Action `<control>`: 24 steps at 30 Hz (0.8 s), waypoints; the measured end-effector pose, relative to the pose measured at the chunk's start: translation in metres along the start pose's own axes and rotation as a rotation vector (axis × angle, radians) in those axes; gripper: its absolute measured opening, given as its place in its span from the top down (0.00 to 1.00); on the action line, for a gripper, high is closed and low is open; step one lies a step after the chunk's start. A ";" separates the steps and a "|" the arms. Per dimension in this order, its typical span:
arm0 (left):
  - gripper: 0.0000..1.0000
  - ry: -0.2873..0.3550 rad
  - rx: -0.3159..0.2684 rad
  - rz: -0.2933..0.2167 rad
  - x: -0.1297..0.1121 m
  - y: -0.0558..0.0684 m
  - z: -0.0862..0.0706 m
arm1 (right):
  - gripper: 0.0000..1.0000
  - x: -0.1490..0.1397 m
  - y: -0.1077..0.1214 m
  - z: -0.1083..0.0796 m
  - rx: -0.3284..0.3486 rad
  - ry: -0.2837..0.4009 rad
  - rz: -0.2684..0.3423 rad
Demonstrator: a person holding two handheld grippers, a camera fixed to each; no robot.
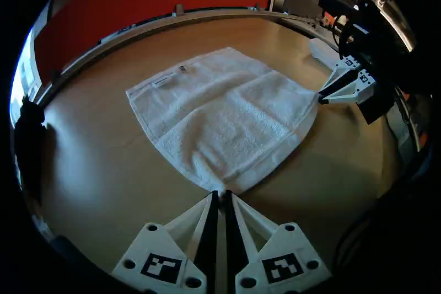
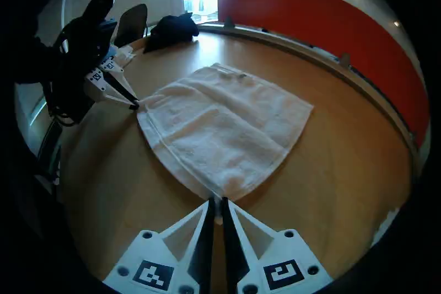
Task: Fold towel
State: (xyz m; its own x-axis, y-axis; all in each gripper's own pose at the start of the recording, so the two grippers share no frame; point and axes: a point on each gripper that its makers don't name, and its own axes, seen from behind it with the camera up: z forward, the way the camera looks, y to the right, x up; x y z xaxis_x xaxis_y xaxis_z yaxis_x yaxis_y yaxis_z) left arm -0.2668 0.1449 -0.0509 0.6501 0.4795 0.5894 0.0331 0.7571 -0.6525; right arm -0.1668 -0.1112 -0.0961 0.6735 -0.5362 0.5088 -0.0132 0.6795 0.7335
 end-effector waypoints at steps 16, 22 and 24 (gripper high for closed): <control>0.91 0.007 -0.012 -0.033 0.016 0.004 -0.033 | 0.90 0.035 -0.004 -0.033 -0.009 0.068 -0.017; 0.91 0.012 -0.008 -0.049 0.022 0.008 -0.048 | 0.90 0.043 -0.009 -0.050 -0.003 0.076 -0.038; 0.91 0.016 -0.005 -0.057 0.024 0.010 -0.054 | 0.90 0.046 -0.011 -0.056 0.000 0.078 -0.044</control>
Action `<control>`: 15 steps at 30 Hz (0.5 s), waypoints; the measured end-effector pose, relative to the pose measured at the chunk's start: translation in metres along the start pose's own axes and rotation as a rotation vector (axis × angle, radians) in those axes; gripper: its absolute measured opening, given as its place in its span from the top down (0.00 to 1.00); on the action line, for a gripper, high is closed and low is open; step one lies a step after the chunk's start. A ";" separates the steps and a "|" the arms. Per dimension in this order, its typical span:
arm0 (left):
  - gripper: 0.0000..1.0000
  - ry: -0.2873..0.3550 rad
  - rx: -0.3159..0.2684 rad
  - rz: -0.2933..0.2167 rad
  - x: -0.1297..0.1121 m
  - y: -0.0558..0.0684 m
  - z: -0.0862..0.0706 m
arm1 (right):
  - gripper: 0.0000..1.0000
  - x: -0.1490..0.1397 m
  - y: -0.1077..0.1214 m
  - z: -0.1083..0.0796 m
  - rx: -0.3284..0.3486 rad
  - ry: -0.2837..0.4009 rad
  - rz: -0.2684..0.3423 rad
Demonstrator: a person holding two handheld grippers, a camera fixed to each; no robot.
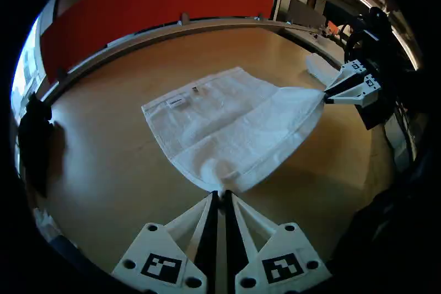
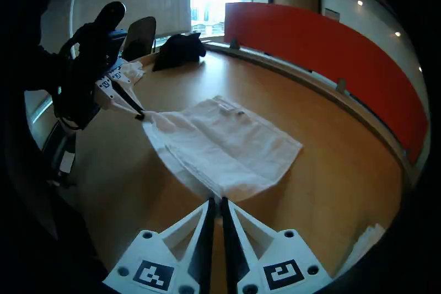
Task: Fold towel
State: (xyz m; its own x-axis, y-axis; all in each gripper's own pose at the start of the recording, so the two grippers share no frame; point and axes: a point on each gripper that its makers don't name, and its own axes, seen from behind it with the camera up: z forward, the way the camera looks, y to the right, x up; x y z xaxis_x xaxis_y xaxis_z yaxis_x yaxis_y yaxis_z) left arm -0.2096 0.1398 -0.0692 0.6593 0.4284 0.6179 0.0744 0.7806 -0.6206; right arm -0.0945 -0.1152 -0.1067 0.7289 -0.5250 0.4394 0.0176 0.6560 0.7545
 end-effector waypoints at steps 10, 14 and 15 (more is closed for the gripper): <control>0.91 0.010 -0.003 -0.059 0.006 0.012 -0.030 | 0.90 0.017 -0.010 -0.027 0.010 0.013 0.000; 0.91 0.014 -0.002 -0.069 0.006 0.017 -0.040 | 0.91 0.022 -0.015 -0.036 0.013 0.019 0.000; 0.91 0.015 -0.002 -0.069 0.007 0.018 -0.042 | 0.91 0.023 -0.016 -0.038 0.014 0.018 -0.001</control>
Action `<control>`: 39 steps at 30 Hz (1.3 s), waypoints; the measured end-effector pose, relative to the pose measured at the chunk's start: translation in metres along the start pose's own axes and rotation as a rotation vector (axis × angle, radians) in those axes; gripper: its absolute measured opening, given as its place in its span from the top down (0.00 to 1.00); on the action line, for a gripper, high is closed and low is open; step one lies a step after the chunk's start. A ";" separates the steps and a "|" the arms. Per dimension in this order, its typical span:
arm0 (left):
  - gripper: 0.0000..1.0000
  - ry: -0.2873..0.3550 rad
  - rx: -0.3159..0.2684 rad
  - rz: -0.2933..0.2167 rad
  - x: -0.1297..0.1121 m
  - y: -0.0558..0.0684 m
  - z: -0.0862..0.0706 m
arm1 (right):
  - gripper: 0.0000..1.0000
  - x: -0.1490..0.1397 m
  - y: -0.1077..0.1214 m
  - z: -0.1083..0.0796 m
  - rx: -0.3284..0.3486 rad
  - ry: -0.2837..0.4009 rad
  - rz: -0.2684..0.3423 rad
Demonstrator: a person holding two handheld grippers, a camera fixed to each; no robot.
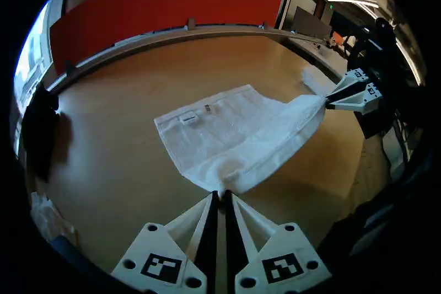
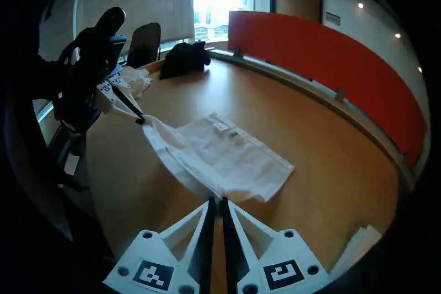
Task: Fold towel
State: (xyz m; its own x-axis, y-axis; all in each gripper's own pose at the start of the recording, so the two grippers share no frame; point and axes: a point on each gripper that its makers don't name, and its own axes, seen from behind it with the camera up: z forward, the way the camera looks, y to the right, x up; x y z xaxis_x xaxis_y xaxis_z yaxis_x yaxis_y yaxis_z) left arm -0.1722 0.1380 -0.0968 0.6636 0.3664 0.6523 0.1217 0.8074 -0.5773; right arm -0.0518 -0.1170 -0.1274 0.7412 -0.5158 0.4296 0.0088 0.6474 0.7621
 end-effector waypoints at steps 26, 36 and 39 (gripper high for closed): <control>0.91 0.008 -0.024 -0.046 0.013 0.019 -0.038 | 0.90 0.018 -0.014 -0.033 0.014 0.014 0.006; 0.91 0.000 -0.019 -0.051 0.011 0.015 -0.036 | 0.90 0.016 -0.014 -0.031 0.015 0.007 0.003; 0.91 -0.005 -0.016 -0.056 0.012 0.013 -0.035 | 0.90 0.016 -0.011 -0.027 0.014 0.002 0.002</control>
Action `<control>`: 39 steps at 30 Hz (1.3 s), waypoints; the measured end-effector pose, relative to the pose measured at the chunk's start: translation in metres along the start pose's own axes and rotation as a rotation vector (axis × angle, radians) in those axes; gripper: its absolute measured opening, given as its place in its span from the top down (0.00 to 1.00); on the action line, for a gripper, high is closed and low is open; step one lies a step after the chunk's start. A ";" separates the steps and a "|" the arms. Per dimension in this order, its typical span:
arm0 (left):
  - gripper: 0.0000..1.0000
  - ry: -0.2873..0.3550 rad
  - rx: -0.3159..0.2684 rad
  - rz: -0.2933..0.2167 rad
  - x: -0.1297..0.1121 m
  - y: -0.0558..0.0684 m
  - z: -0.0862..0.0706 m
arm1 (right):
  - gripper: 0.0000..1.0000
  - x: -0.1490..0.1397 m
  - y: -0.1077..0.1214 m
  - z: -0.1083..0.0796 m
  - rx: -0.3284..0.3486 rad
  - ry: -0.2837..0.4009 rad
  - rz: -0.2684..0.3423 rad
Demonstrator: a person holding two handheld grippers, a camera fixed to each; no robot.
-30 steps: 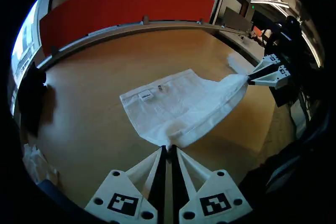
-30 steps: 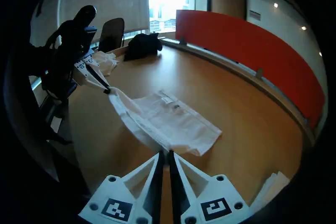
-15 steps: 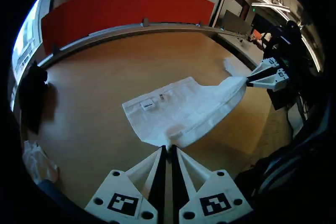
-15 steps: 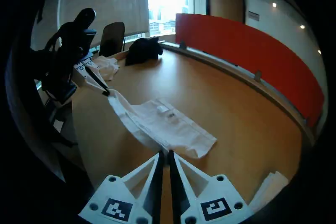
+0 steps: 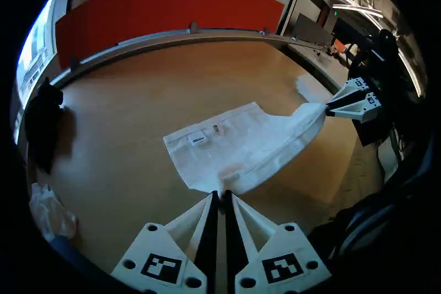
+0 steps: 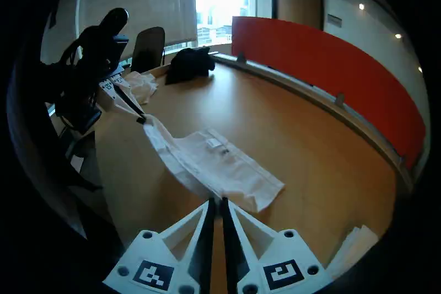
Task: Fold towel
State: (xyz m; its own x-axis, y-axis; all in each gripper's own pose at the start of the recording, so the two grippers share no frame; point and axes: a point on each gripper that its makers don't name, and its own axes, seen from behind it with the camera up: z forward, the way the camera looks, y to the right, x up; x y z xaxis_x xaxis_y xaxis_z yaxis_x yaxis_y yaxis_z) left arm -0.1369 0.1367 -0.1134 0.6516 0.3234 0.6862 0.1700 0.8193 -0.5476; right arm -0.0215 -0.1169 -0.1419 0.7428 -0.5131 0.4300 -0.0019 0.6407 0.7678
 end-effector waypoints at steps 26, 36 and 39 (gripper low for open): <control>0.91 -0.026 0.046 -0.011 0.025 -0.033 0.059 | 0.90 -0.014 0.058 0.053 -0.045 -0.067 0.039; 0.91 -0.040 0.042 -0.010 0.026 -0.037 0.073 | 0.90 -0.026 0.069 0.060 -0.043 -0.096 0.048; 0.92 -0.044 0.050 -0.005 0.028 -0.041 0.079 | 0.90 -0.028 0.073 0.065 -0.045 -0.104 0.046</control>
State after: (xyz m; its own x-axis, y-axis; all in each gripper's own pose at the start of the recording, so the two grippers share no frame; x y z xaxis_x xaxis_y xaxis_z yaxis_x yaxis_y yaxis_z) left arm -0.1842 0.1496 -0.0343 0.6176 0.3385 0.7099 0.1353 0.8434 -0.5199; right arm -0.0856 -0.0931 -0.0674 0.6695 -0.5373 0.5129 -0.0027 0.6887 0.7251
